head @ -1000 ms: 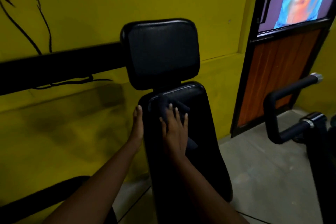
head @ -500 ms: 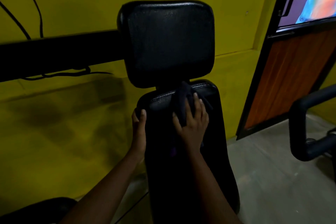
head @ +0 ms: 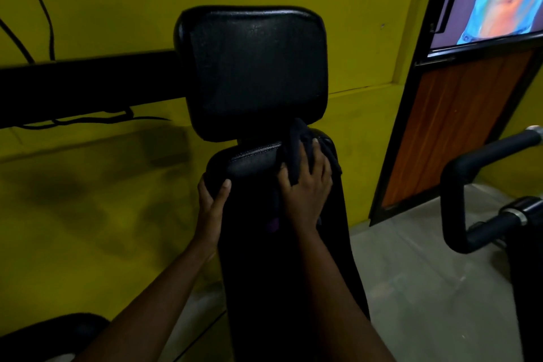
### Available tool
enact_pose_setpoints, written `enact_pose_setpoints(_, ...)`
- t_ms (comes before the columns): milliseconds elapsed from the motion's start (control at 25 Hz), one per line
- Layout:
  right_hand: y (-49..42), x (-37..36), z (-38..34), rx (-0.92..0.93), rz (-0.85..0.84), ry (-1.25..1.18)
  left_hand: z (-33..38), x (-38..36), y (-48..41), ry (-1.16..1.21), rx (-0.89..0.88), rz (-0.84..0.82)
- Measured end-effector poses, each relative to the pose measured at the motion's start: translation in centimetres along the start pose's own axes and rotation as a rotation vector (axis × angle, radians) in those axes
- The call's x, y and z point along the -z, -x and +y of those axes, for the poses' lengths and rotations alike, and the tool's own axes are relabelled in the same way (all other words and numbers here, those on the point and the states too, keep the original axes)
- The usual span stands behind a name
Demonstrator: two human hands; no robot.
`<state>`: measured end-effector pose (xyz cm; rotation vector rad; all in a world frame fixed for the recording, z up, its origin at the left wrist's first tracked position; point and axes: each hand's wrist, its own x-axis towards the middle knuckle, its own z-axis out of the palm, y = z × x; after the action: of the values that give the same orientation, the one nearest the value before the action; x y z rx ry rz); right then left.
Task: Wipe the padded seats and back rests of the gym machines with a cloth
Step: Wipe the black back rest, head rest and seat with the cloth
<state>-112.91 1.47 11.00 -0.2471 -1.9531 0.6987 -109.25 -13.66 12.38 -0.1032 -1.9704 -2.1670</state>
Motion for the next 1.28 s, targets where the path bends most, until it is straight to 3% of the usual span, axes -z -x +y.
enact_pose_setpoints(200,4.1,-0.8,-0.1,-0.7,0.106,-0.189,-0.4,0.6,-0.2,-0.105,0.013,-0.032)
enact_pose_setpoints(240,5.1,-0.9,-1.5,-0.727,0.099,-0.185,-0.7,0.6,-0.1,-0.115,0.01,-0.016)
enact_pose_setpoints(440,12.6,-1.1,-5.2,-0.145,-0.131,-0.161,-4.4,0.5,2.7,-0.105,0.03,0.054)
enact_pose_setpoints(560,16.2,-2.0,0.2,-0.197,-0.096,-0.127,-8.6,0.9,5.6,-0.119,0.11,0.126)
enact_pose_setpoints(840,21.7,-1.7,7.8,-0.654,-0.025,-0.127,-14.1,2.4,8.6,-0.113,0.251,0.051)
enact_pose_setpoints(920,20.3,-1.1,5.9,-0.559,-0.047,-0.116,-14.2,2.4,8.4,-0.103,0.269,0.072)
enact_pose_setpoints(1080,15.1,-0.6,2.5,0.005,-0.196,-0.047,-14.7,2.1,8.2,-0.032,0.287,0.112)
enact_pose_setpoints(1160,12.5,-1.0,3.5,0.056,-0.138,-0.045,-14.8,2.3,8.2,-0.038,0.26,0.088)
enact_pose_setpoints(1280,12.7,-1.9,6.8,-0.131,-0.016,-0.044,-15.7,3.1,8.4,-0.06,0.246,0.033)
